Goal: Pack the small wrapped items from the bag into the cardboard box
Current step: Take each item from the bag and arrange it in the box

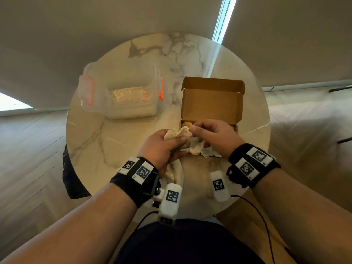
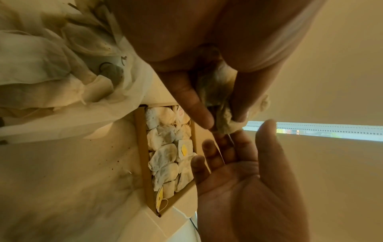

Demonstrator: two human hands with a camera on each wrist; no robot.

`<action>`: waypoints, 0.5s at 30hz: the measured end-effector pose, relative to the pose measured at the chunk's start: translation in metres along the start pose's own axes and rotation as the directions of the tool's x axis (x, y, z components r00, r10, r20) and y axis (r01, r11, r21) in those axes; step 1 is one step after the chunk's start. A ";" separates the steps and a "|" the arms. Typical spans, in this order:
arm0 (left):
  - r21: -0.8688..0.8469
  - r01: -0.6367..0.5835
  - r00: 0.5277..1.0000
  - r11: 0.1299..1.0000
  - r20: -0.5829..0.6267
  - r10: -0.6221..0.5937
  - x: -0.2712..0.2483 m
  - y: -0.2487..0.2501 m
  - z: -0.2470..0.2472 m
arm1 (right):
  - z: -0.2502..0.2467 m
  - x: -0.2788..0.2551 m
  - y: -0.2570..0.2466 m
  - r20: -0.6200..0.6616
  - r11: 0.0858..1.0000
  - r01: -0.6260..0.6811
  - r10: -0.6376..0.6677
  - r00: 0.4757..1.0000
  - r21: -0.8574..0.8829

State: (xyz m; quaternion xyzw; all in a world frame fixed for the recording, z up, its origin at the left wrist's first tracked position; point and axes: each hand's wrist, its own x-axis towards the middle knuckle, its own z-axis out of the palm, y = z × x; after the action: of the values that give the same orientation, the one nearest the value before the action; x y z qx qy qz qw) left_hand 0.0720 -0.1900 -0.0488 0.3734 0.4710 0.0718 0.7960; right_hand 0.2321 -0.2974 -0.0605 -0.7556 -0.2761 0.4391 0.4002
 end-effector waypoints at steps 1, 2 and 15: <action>0.009 -0.001 1.000 1.000 0.028 0.001 0.000 0.003 0.001 | 0.003 -0.004 -0.004 0.047 0.998 -0.018 0.015 0.999 0.068; 0.025 -0.002 0.999 1.000 0.054 0.001 0.001 0.006 0.001 | 0.007 -0.007 -0.005 0.067 0.992 -0.035 0.027 0.997 0.118; 0.139 0.070 0.997 0.988 0.007 -0.071 0.014 0.015 -0.030 | 0.019 -0.004 0.044 -0.504 0.949 -0.205 0.302 0.810 0.240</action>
State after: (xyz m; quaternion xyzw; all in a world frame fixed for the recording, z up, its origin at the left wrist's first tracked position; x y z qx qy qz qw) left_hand 0.0587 -0.1570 -0.0571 0.4115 0.4828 0.0083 0.7730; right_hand 0.2166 -0.3175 -0.1017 -0.8398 -0.0108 0.2833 0.4630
